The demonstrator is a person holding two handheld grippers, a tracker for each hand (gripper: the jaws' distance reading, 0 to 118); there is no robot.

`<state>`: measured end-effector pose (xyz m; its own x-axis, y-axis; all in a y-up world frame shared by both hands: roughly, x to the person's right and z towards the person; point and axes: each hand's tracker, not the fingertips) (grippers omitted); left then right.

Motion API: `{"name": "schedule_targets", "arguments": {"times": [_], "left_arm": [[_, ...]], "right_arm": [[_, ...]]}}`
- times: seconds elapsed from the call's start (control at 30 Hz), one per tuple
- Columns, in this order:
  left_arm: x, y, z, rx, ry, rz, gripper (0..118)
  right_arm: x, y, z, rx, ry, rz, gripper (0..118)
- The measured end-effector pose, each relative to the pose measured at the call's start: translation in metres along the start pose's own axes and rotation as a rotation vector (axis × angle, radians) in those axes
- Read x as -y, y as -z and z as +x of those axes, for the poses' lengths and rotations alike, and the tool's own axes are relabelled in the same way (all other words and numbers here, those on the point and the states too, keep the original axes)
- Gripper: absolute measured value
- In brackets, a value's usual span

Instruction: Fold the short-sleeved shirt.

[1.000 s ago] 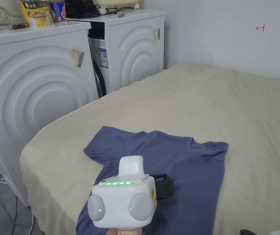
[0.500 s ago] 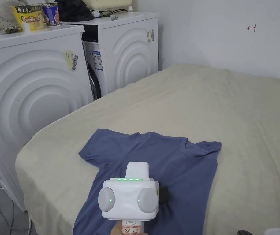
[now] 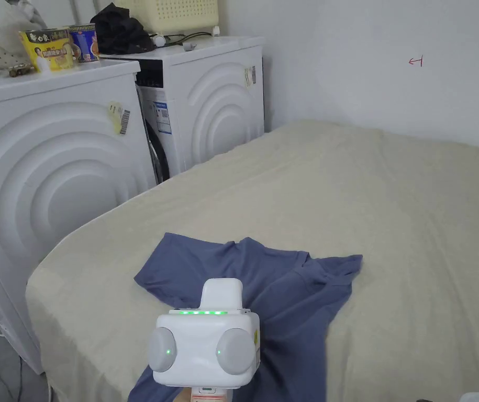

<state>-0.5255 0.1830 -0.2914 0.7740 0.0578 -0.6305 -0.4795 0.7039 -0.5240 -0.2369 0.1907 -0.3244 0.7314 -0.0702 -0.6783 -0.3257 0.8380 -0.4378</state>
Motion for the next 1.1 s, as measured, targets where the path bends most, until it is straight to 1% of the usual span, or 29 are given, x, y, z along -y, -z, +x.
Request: {"name": "schedule_targets", "arguments": {"times": [0.17,0.33,0.53,0.63,0.73,0.9,1.03,1.1], "left_arm": [[-0.01,-0.031,0.002,0.014,0.003,0.058,17],[-0.03,-0.076,0.02,0.018,0.074,0.152,17],[-0.063,-0.149,0.053,0.06,0.139,0.318,17],[-0.079,-0.192,0.079,0.085,0.188,0.4,17],[-0.089,-0.235,0.109,0.169,0.219,0.482,17],[-0.093,-0.297,0.178,0.318,0.339,0.599,17],[-0.084,-0.324,0.239,0.515,0.423,0.606,17],[-0.069,-0.328,0.276,0.577,0.459,0.602,17]], "right_arm": [[-0.002,-0.013,0.002,0.003,0.002,0.016,0],[-0.008,-0.032,0.008,0.01,0.018,0.054,0],[-0.013,-0.068,0.025,0.046,0.039,0.125,0],[-0.014,-0.091,0.041,0.073,0.076,0.165,0],[-0.014,-0.117,0.062,0.123,0.109,0.209,0],[-0.007,-0.169,0.107,0.243,0.176,0.28,0],[0.006,-0.21,0.145,0.358,0.229,0.319,0],[0.015,-0.23,0.165,0.42,0.259,0.326,0]]}}
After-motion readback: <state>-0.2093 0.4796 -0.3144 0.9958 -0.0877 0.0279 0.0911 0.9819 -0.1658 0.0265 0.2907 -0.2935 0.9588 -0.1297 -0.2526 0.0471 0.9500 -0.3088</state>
